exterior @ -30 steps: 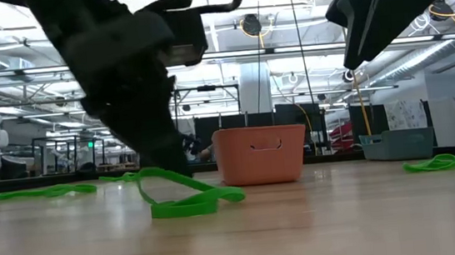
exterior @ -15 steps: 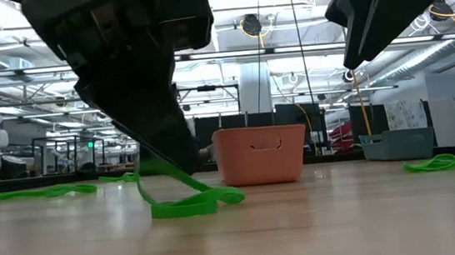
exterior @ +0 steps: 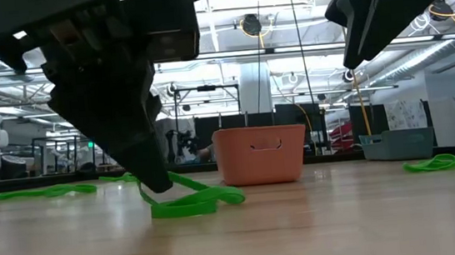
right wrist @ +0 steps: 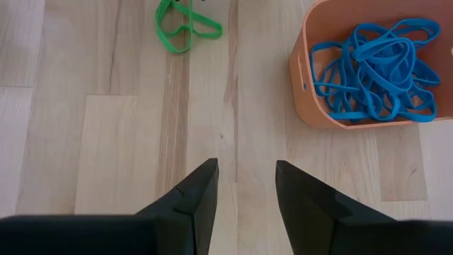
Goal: Sort rubber bands into baskets
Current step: Put the green rubber band into the blue bin
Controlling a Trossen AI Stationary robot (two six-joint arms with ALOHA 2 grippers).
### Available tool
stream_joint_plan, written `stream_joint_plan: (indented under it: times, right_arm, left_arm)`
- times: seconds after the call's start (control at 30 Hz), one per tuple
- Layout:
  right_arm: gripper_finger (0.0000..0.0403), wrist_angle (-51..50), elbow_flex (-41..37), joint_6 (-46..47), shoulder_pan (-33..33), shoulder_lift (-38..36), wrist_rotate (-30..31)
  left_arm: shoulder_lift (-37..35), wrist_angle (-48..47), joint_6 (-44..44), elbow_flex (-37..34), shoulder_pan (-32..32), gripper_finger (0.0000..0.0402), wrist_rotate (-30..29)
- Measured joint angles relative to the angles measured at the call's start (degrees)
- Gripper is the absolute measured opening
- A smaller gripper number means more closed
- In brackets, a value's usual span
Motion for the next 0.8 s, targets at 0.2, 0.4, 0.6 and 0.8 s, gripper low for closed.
stream_joint_plan:
  times: [0.2,0.4,0.6,0.8]
  right_arm:
    - [0.0135,0.03,0.00,0.00,0.00,0.00,0.00]
    - [0.0135,0.03,0.00,-0.02,0.00,0.00,0.00]
    - [0.0135,0.04,0.00,-0.04,0.02,0.00,0.02]
    - [0.0135,0.72,0.00,-0.40,-0.04,0.00,0.34]
  left_arm:
    - [-0.04,-1.24,-0.80,0.00,-0.02,0.0101,-0.13]
    - [-0.04,-1.24,-0.47,0.00,-0.02,0.0030,-0.33]
    - [-0.04,-1.22,1.15,0.00,-0.29,0.0008,-2.21]
    - [-1.55,-1.41,3.83,0.25,-1.28,0.0004,-6.29]
